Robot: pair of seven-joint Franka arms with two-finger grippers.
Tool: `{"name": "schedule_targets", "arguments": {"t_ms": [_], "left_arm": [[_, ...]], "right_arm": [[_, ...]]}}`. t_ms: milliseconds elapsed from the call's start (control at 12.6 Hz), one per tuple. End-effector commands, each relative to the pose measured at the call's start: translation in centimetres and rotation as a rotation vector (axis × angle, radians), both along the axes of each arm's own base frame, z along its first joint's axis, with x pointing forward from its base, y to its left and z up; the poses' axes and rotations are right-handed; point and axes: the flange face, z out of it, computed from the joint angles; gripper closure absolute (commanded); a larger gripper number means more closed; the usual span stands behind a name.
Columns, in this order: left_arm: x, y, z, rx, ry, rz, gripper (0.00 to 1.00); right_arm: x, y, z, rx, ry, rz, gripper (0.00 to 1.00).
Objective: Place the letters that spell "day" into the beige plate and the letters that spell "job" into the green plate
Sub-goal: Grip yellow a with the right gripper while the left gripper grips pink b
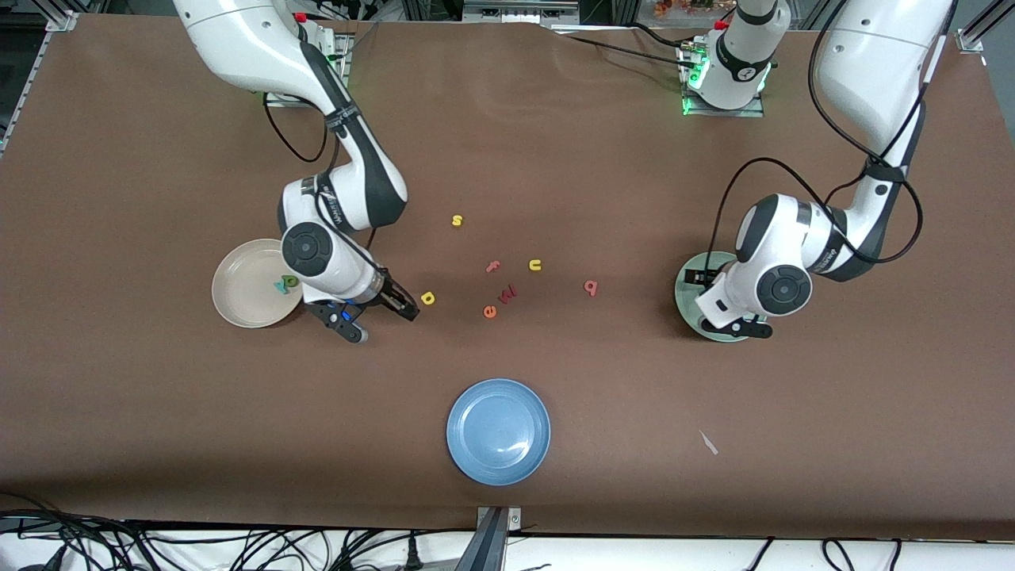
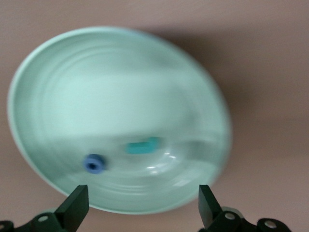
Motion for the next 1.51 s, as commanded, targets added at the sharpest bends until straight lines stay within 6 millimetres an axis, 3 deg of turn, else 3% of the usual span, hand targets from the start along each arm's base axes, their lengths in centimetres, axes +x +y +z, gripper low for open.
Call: {"name": "schedule_targets", "arguments": {"t_ms": [0, 238, 397, 556, 715, 874, 954, 1033, 1192, 1430], "left_arm": [[0.4, -3.5, 3.5, -0.075, -0.042, -0.024, 0.0], [-0.2, -10.0, 3.3, -0.13, -0.124, -0.014, 0.0], [-1.1, -14.3, 1.9, -0.136, -0.17, 0.02, 0.0], [-2.4, -17.7, -0.9, -0.145, -0.201, 0.028, 0.0], [-2.9, -18.3, -3.2, -0.163, -0.216, 0.031, 0.0], [-3.0, -18.9, -3.5, -0.174, -0.235, 0.022, 0.0], [-3.3, -19.5, -3.7, -0.167, -0.254, -0.013, 0.0], [-3.6, -19.6, -5.0, -0.144, -0.26, -0.064, 0.08], [-3.7, -19.8, -5.4, -0.124, -0.277, -0.112, 0.32], [-4.8, -20.5, -6.1, -0.115, -0.257, -0.118, 0.34]], "right_arm": [[-0.5, 3.1, -2.1, 0.042, -0.03, -0.083, 0.0], [-1.2, 4.1, -3.6, 0.036, -0.028, -0.101, 0.0], [-1.6, 4.4, -4.9, 0.025, -0.02, -0.102, 0.0], [-1.7, 4.4, -5.3, 0.021, -0.014, -0.101, 0.02], [-1.9, 4.3, -6.1, 0.011, -0.006, -0.094, 0.13], [-2.0, 4.4, -6.2, 0.005, -0.007, -0.081, 0.24], [-1.9, 4.4, -6.1, 0.006, -0.009, -0.073, 0.34], [-1.9, 4.3, -6.1, 0.006, -0.01, -0.069, 0.45], [-1.8, 4.3, -6.2, 0.006, -0.009, -0.064, 0.61], [-1.6, 3.9, -6.3, 0.004, -0.009, -0.068, 0.76]]}}
